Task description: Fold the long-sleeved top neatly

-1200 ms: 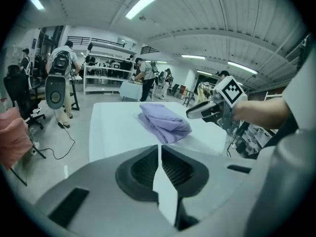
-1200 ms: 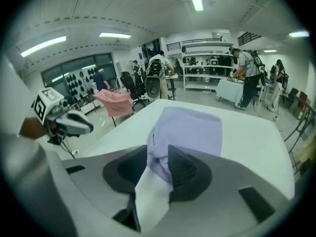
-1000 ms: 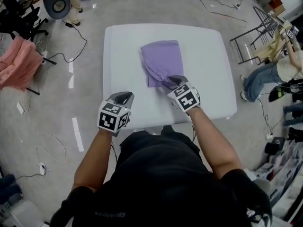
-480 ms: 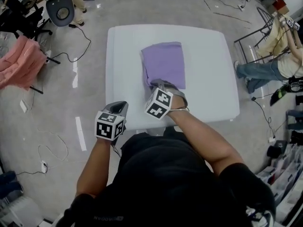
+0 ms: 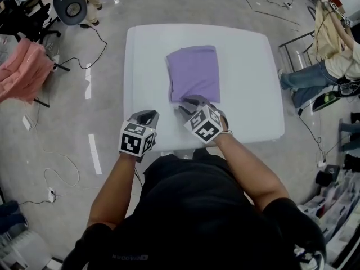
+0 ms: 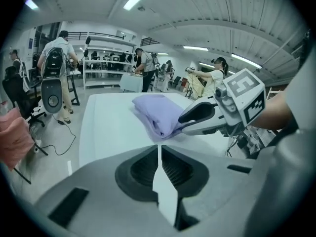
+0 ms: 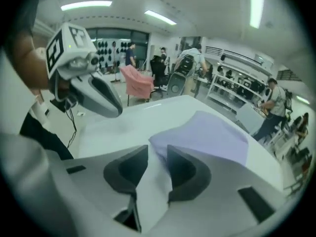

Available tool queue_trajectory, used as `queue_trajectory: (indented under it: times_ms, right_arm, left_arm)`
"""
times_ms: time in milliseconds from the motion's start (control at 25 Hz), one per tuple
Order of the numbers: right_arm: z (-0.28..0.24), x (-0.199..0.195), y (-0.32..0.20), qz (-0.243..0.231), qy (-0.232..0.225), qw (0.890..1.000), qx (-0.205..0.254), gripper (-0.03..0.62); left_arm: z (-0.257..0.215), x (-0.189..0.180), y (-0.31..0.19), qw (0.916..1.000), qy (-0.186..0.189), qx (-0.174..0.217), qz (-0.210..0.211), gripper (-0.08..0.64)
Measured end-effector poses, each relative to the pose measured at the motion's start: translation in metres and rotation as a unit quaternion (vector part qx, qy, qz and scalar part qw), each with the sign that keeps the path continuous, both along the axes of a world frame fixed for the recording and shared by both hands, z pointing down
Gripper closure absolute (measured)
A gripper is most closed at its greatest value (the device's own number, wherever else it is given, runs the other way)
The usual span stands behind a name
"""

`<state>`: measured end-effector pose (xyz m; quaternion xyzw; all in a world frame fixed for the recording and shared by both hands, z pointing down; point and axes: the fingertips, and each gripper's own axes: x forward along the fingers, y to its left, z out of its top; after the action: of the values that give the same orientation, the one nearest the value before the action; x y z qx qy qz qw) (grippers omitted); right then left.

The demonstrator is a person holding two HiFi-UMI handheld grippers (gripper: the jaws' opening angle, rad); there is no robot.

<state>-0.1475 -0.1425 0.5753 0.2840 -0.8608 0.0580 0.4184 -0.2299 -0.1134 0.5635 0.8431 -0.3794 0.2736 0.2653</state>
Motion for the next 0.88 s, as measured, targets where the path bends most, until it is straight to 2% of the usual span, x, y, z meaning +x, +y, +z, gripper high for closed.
queue_trajectory:
  times_ms: [80, 120, 200, 280, 360, 480, 640, 720, 760, 880]
  right_arm:
    - [-0.013, 0.035, -0.007, 0.063, -0.03, 0.998, -0.004, 0.469]
    - [-0.014, 0.057, -0.01, 0.093, -0.03, 0.995, -0.005, 0.469]
    - [-0.004, 0.102, -0.012, 0.138, -0.008, 0.99, -0.013, 0.462]
    - [0.016, 0.135, -0.008, 0.155, 0.024, 0.987, -0.028, 0.443]
    - [0.032, 0.153, -0.006, 0.15, 0.048, 0.987, -0.034, 0.436]
    - [0.044, 0.158, -0.007, 0.134, 0.071, 0.988, -0.023, 0.431]
    - [0.054, 0.162, -0.014, 0.119, 0.109, 0.987, -0.001, 0.495]
    - [0.052, 0.165, -0.013, 0.117, 0.107, 0.987, 0.005, 0.545]
    - [0.049, 0.167, -0.012, 0.116, 0.1, 0.988, 0.008, 0.559]
    - [0.038, 0.172, -0.008, 0.11, 0.08, 0.99, 0.024, 0.568]
  left_arm:
    - [-0.001, 0.015, -0.018, 0.9999, 0.005, 0.009, 0.004, 0.552]
    - [0.0, 0.022, -0.026, 0.9999, 0.006, 0.01, 0.007, 0.551]
    - [0.008, 0.036, -0.04, 0.9998, 0.006, -0.001, 0.02, 0.503]
    - [0.018, 0.049, -0.049, 0.9992, 0.008, -0.019, 0.033, 0.468]
    - [0.026, 0.059, -0.052, 0.9984, 0.018, -0.041, 0.035, 0.466]
    - [0.04, 0.064, -0.051, 0.9966, 0.031, -0.075, 0.018, 0.466]
    - [0.049, 0.061, -0.05, 0.993, 0.047, -0.108, -0.012, 0.466]
    - [0.049, 0.062, -0.048, 0.9913, 0.057, -0.117, -0.016, 0.486]
    - [0.049, 0.062, -0.047, 0.9908, 0.063, -0.118, -0.019, 0.525]
    - [0.046, 0.058, -0.046, 0.9882, 0.085, -0.122, -0.036, 0.549]
